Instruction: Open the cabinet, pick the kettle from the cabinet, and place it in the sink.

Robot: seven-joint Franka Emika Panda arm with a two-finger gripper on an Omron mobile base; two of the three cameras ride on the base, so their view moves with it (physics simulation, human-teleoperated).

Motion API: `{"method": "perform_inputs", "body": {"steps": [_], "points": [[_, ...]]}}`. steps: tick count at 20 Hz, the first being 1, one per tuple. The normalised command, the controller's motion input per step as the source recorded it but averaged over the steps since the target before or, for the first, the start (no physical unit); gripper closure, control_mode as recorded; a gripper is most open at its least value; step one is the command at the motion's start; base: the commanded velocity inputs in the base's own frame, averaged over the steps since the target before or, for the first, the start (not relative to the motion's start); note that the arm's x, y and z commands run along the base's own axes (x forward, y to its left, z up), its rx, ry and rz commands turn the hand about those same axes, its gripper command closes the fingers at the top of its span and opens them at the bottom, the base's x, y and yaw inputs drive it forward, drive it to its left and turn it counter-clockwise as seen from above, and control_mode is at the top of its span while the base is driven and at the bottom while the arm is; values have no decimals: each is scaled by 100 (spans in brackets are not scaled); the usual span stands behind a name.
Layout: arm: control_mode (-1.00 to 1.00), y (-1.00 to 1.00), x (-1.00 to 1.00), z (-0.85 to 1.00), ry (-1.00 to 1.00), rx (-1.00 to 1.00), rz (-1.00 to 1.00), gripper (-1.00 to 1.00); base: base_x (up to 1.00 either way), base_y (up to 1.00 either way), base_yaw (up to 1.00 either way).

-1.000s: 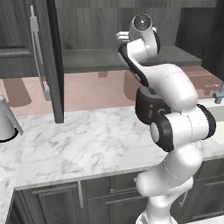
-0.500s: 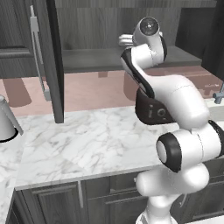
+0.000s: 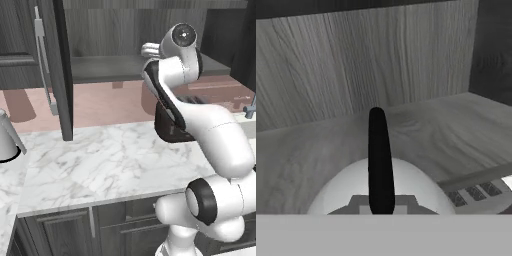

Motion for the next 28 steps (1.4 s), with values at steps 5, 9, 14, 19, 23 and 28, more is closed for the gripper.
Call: {"method": "perform_inputs", "body": {"steps": [5, 9, 14, 19, 23, 28], "points": [[-100, -5, -68, 3, 0, 2, 0, 100, 0, 0, 0], [-100, -9, -72, 4, 0, 0, 0, 100, 0, 0, 0], [-100, -2, -65, 0, 0, -1, 0, 100, 0, 0, 0], [-100, -4, -56, -3, 0, 0, 0, 100, 0, 0, 0], [-100, -5, -49, -4, 0, 0, 0, 100, 0, 0, 0], [-100, -2, -48, -19, 0, 0, 0, 100, 0, 0, 0]]}}
